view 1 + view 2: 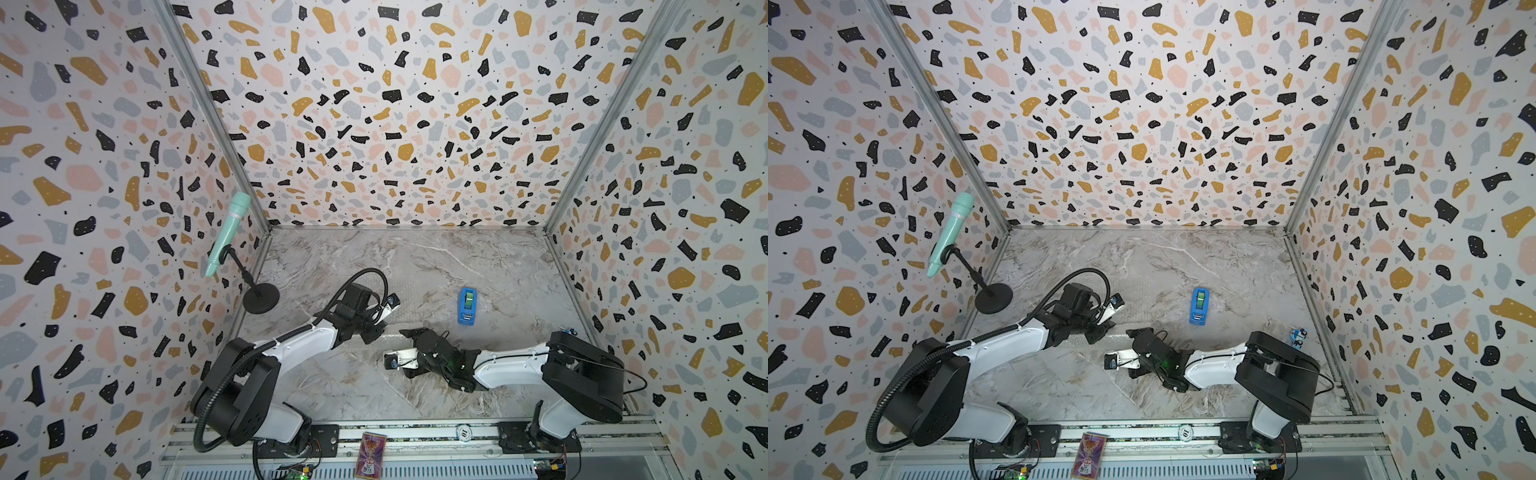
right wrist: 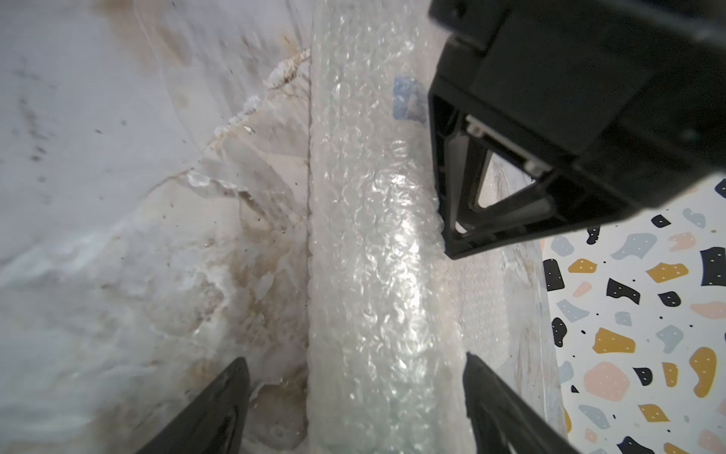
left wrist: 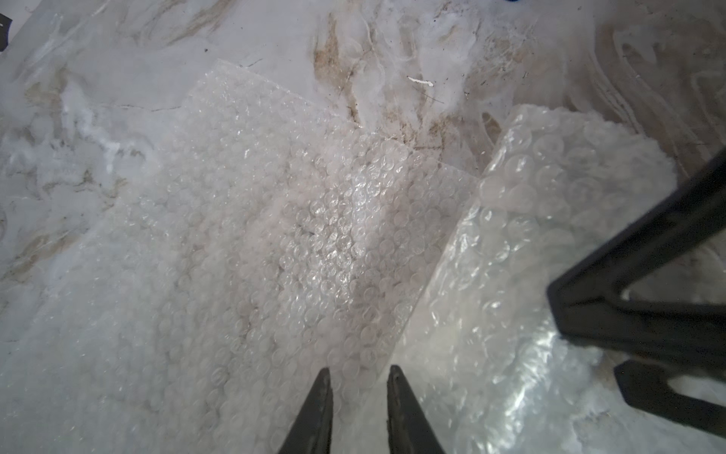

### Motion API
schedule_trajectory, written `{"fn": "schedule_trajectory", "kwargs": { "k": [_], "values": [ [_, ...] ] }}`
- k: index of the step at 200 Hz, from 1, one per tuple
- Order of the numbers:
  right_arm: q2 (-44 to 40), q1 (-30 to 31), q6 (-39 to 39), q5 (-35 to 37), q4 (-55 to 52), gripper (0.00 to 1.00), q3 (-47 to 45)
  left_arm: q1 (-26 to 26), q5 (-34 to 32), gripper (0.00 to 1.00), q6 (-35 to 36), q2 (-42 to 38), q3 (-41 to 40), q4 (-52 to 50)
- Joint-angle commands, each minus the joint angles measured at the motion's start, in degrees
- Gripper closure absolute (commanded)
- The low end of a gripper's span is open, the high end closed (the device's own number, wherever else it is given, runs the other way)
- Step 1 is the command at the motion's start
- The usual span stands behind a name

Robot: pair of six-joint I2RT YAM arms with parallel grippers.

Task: Wrap wine bottles in bubble wrap
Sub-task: Wrap the wine bottle in bubble wrap.

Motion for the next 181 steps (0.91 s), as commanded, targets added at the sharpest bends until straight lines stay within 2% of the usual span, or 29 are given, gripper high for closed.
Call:
{"fn": "schedule_trajectory", "kwargs": {
  "k": [1,20,53,93,120,147,166,181],
  "values": [
    [1.3,-0.1,-4.0,1.4,1.2,0.14,3.7,0.3,3.2,0.72,-0.1,2.9,-0.3,-7.6],
    [3.6,0.0,-4.5,3.8,0.8,0.14,5.7,0.8,4.4,0.72,-0.2,4.2,0.5,-8.2],
    [7.9,0.0,-3.9,3.9,-3.9,0.16,10.2,1.6,6.2,0.72,0.1,5.8,1.9,-9.5],
    [12.3,-0.2,-3.8,5.5,-4.2,0.20,12.7,2.9,7.2,0.72,-0.6,7.6,3.2,-10.7],
    [14.6,-0.5,-4.0,7.6,-6.2,0.28,15.0,3.1,5.0,0.72,-1.2,8.6,4.6,-12.2],
    [14.8,-1.2,-3.0,7.9,-9.1,0.43,16.1,3.2,3.9,0.69,-1.6,8.0,4.9,-11.9],
    [13.7,-2.1,-1.2,5.3,-14.0,0.53,17.3,3.4,3.6,0.65,-1.4,7.6,5.4,-12.0],
    [12.4,-3.7,0.4,-0.3,-19.3,0.57,18.5,3.4,3.4,0.62,-1.0,7.1,5.7,-11.7]
  ]
}}
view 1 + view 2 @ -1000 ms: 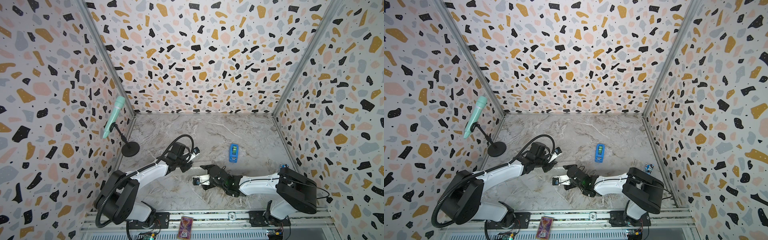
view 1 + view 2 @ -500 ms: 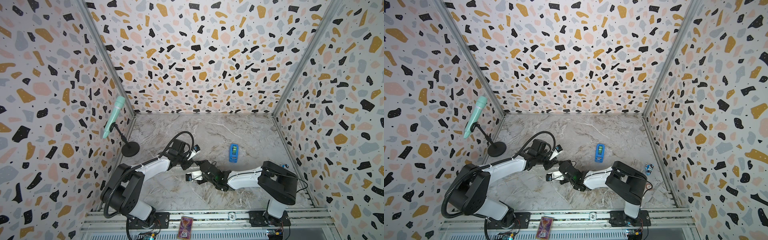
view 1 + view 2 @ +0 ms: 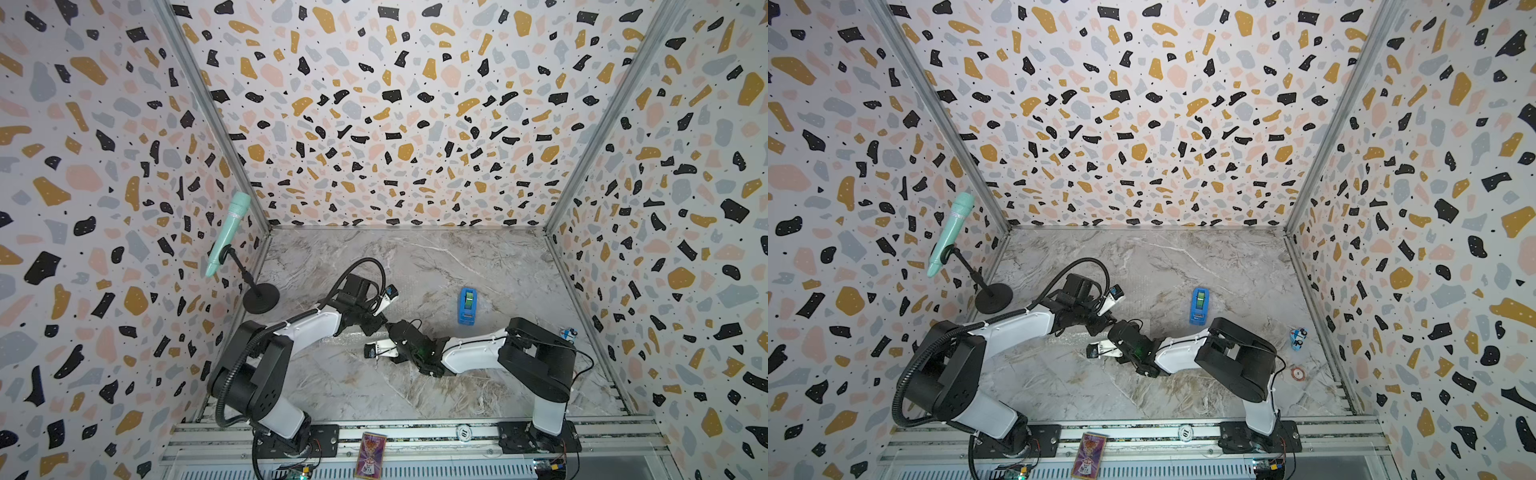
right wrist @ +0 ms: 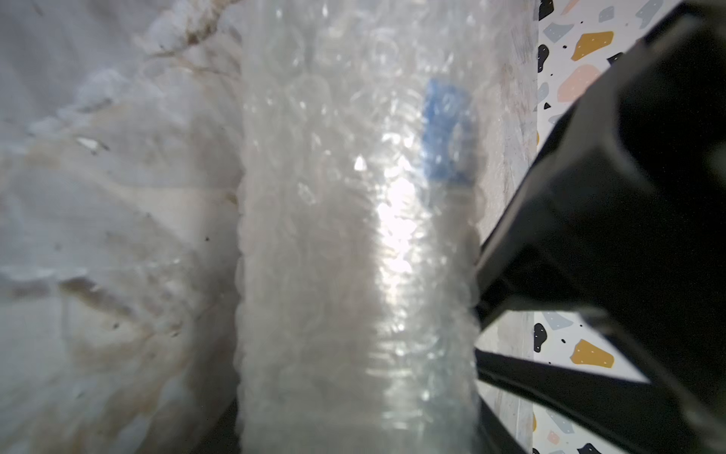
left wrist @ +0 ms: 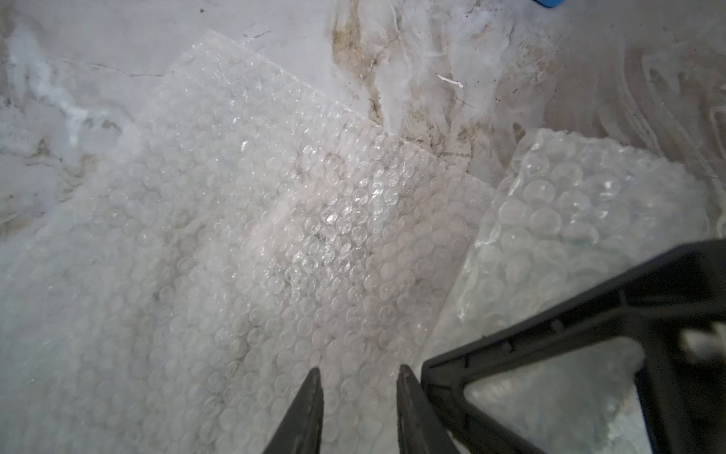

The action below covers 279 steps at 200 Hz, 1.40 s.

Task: Wrap wine bottles in bubble wrap
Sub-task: Wrap the wine bottle in bubble wrap.

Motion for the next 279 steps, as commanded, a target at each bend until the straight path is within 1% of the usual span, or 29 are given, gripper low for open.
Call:
{"fn": "schedule_trajectory", "kwargs": {
  "k": [1,28,41,56,72,94,104,114,131,146,155,183,203,231,257,279],
  "values": [
    [-1.7,-3.0,3.6,-5.7,-11.6,0.57,2.1,-0.1,-0.3,0.61,0.5,0.3,-0.6,-7.8],
    [-3.3,-4.9,5.2,-12.9,-20.3,0.61,4.8,-0.1,-0.8,0.49,0.4,-1.0,-0.3,-6.2],
    [-3.4,-5.7,5.8,-16.1,-24.6,0.62,6.5,0.0,-1.1,0.41,0.4,-2.2,-0.4,-5.1],
    [-3.2,-6.9,6.8,-20.5,-29.4,0.64,8.5,0.5,-1.2,0.28,0.7,-4.5,-0.6,-3.5],
    [-3.1,-8.5,8.3,-25.5,-33.2,0.65,9.9,1.9,-1.0,0.21,0.2,-7.1,-0.7,-0.8],
    [-2.8,-11.0,9.6,-32.6,-36.4,0.66,10.9,5.0,-0.9,0.19,0.0,-10.5,-0.5,1.8],
    [-2.4,-12.1,10.1,-35.3,-38.0,0.67,11.8,6.5,-0.9,0.18,0.9,-12.3,-0.7,3.0],
    [-1.6,-13.3,10.5,-37.4,-39.6,0.67,13.0,7.4,-2.3,0.18,2.1,-14.4,-1.7,4.3],
    [0.5,-15.0,10.9,-41.5,-43.4,0.67,15.9,7.6,-5.3,0.17,5.6,-19.4,-4.8,6.5],
    [3.2,-16.6,11.3,-45.0,-47.1,0.67,19.0,7.7,-6.5,0.16,7.3,-24.7,-8.3,9.2],
    [4.9,-17.4,11.5,-47.1,-49.6,0.67,21.2,7.7,-6.2,0.16,8.6,-27.8,-10.5,10.1],
    [10.0,-19.6,11.7,-52.6,-56.3,0.67,26.8,7.4,-0.4,0.15,17.5,-36.4,-18.2,10.5],
    [12.0,-20.9,12.2,-56.4,-59.8,0.67,29.8,5.4,-0.7,0.14,22.6,-42.0,-22.6,9.3],
    [13.7,-22.5,12.7,-60.7,-63.5,0.66,33.0,-2.9,-9.5,0.14,28.6,-46.5,-25.6,7.4],
    [16.4,-22.7,14.1,-60.3,-67.4,0.65,36.6,-10.9,-17.9,0.14,34.1,-45.3,-26.6,7.5],
    [18.5,-22.5,14.6,-61.3,-70.4,0.65,38.6,-16.2,-23.4,0.10,39.2,-41.0,-26.6,8.5]
  ]
}}
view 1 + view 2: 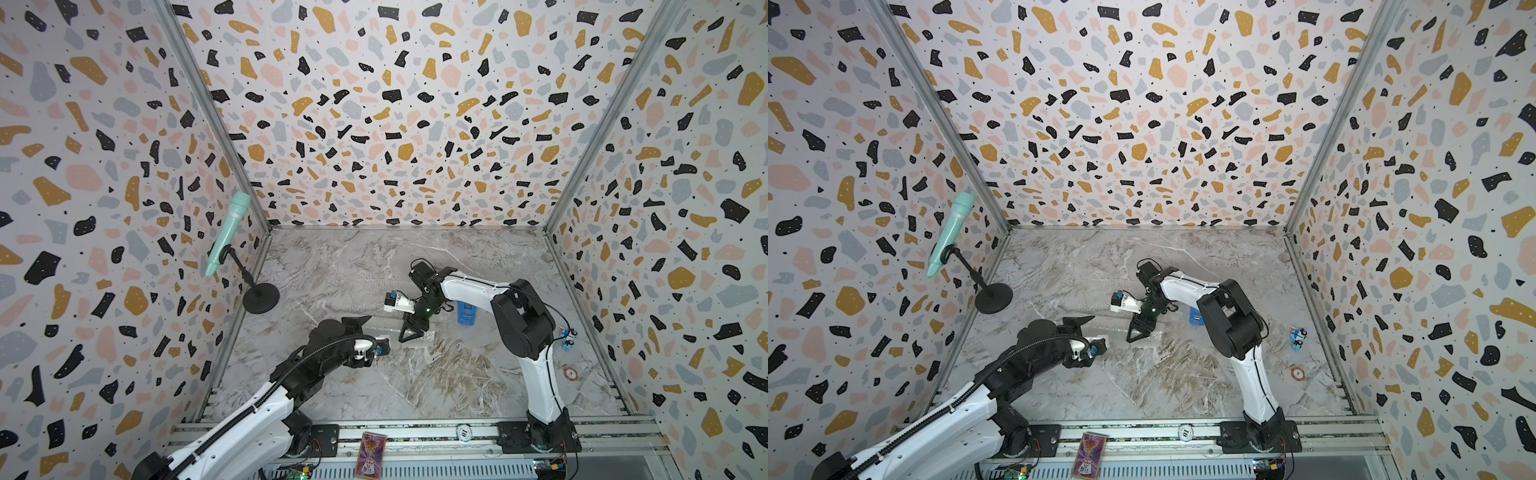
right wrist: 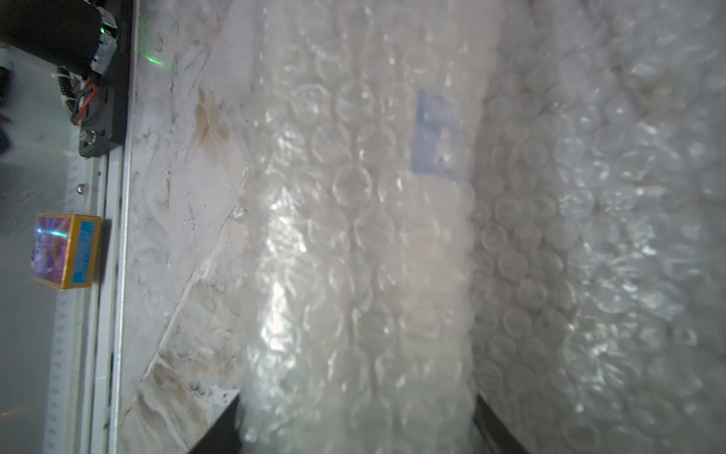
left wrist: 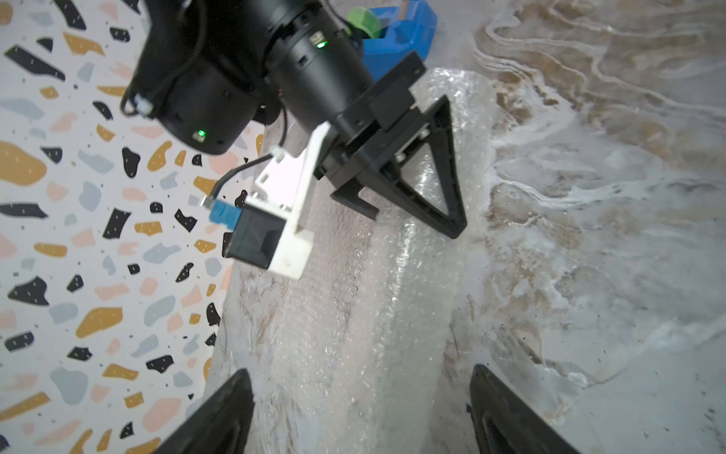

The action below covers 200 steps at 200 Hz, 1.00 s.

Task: Wrap wine bottles in bubble wrap
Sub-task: Wrap the wine bottle in bubble wrap.

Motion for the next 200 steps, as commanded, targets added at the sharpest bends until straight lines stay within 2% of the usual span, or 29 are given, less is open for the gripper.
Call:
{"fn": "schedule_trajectory", "kwargs": {
  "k": [1,17,54,76,97,150,184,200],
  "values": [
    [2.1,0.6,1.6,-2.9,-8.2,0.65,1.8,-4.6,-9.3,0.10,8.6,3.7,-0.5,1.8],
    [2.6,0.6,2.2,-4.0,-8.5,0.64,1.7,-7.0,-12.4,0.09,11.8,7.4,-0.3,3.2],
    [3.2,1.5,3.2,-4.4,-8.6,0.63,2.4,-7.6,-14.9,0.08,15.4,13.8,-0.8,9.9],
    [3.6,1.9,3.2,-4.6,-9.1,0.62,2.8,-7.7,-16.7,0.08,14.5,17.1,-1.0,14.9],
    [4.0,2.0,3.0,-4.8,-9.7,0.62,3.3,-7.7,-17.5,0.08,13.7,20.9,0.7,15.5],
    [4.5,1.9,2.6,-5.6,-9.9,0.61,4.0,-8.4,-15.5,0.13,15.2,25.6,0.7,18.8],
    [5.2,1.6,1.1,-7.3,-11.4,0.61,4.4,-9.2,-15.4,0.25,13.1,30.2,3.3,18.9],
    [5.2,1.3,0.9,-7.8,-11.5,0.62,4.5,-9.3,-16.7,0.27,11.8,32.2,3.4,20.6]
  ]
}}
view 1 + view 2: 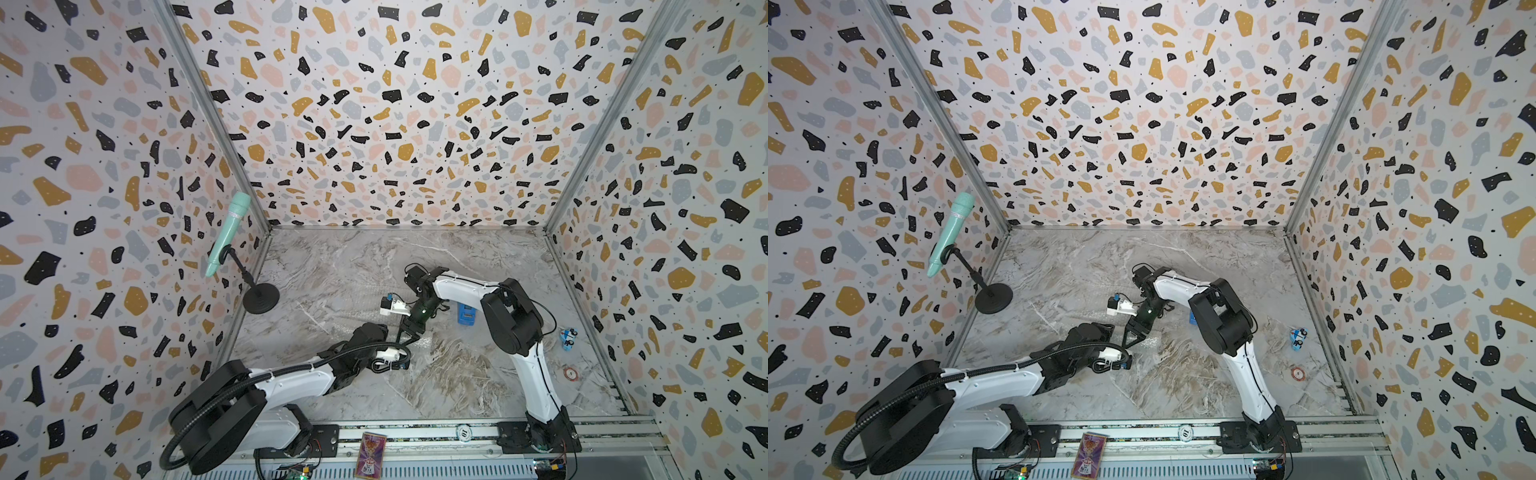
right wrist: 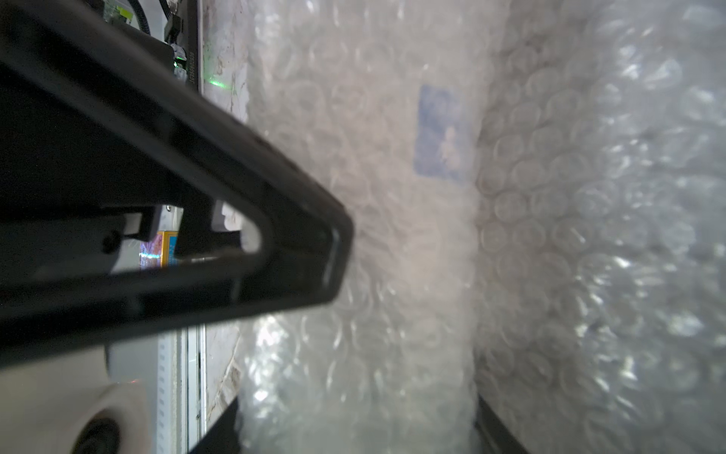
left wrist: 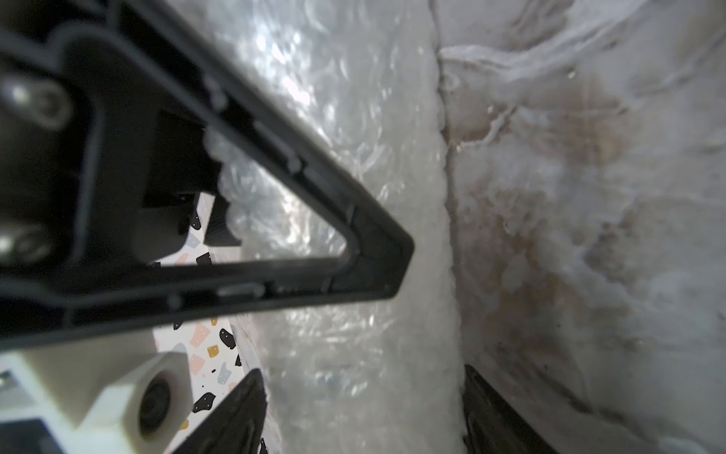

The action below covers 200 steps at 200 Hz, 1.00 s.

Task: Wrap wine bottles in bubble wrap
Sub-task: Wrap the wine bottle in bubble wrap.

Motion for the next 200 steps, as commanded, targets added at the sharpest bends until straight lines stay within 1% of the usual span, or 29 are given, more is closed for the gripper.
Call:
{"fn": "schedule_trajectory", "kwargs": {
  "k": [1,18,31,75,107,124,134,155,171,200],
  "values": [
    [1.0,0.2,-1.2,-1.0,-3.9,0.61,0.5,-0.5,-1.1,0.27,-2.3,2.4,1.7,4.2],
    [1.0,0.1,-1.1,-0.4,-4.1,0.61,0.5,-0.5,-2.0,0.28,-2.5,3.5,1.0,6.2],
    [0.9,0.0,-1.2,-0.3,-4.1,0.61,0.3,-0.5,-2.0,0.31,-2.4,4.0,0.9,6.1],
    [-1.1,-1.0,-0.5,-0.7,-1.9,0.52,-2.1,-0.6,-0.9,0.46,-3.3,3.8,1.4,3.8],
    [-4.1,-2.0,1.0,0.8,0.8,0.44,-4.0,-0.7,0.0,0.53,-3.7,3.9,2.6,0.9],
    [-6.0,-2.6,2.3,1.8,2.6,0.36,-4.8,-0.7,0.4,0.54,-4.1,4.0,2.9,0.3],
    [-7.0,-2.9,2.6,2.5,3.0,0.29,-5.0,-0.8,0.6,0.54,-4.5,4.1,3.3,-2.1],
    [-9.1,-3.4,3.4,3.7,4.1,0.21,-5.3,-0.7,1.2,0.55,-5.8,3.8,3.7,-4.3],
    [-10.8,-3.7,3.8,4.0,5.0,0.13,-5.6,-0.7,1.6,0.55,-6.4,3.3,3.8,-5.5],
    [-12.6,-4.5,4.3,3.9,5.9,0.08,-5.6,-0.7,2.1,0.55,-6.9,3.0,4.1,-6.8]
  ]
}}
